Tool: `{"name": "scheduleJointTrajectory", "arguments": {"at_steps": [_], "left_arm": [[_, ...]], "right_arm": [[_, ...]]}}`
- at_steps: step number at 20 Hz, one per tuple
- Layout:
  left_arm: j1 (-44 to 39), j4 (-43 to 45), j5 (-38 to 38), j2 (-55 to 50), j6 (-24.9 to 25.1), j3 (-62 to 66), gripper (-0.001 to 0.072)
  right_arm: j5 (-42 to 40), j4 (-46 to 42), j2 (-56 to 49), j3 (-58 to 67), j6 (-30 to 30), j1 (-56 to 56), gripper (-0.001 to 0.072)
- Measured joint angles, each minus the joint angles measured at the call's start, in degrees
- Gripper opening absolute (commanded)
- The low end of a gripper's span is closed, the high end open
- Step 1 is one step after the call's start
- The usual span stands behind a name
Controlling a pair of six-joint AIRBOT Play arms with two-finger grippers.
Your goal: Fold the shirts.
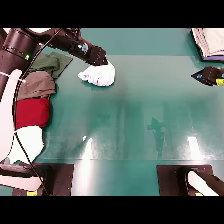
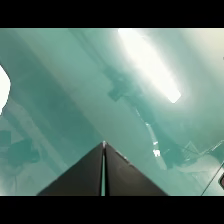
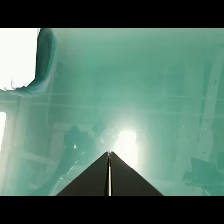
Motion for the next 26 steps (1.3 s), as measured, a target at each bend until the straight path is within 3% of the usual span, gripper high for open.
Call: {"name": "scheduleJointTrajectory", "arguments": {"at_steps": [16,17,18,19,26], "left_arm": [[0.0,-0.81,0.04,-0.04,0.02,-0.04,0.0026],[0.0,-0.94,0.31,-0.04,0.04,-0.04,0.0204],[-0.02,-0.74,0.87,-0.07,0.07,-0.07,0.0548],[-0.07,0.31,1.7,-0.11,0.09,-0.07,0.0652],[2.4,19.52,10.86,-7.32,-3.76,-0.11,0.0653]], "right_arm": [[0.0,0.11,-0.22,-0.24,0.0,0.0,0.0017],[0.0,0.26,-0.22,-0.24,0.02,0.0,0.0017],[0.02,0.31,-0.22,-0.24,0.02,0.0,0.0017],[0.02,0.35,-0.22,-0.24,0.02,0.0,0.0017],[0.13,0.44,-0.22,-0.24,0.09,0.0,0.0017]]}}
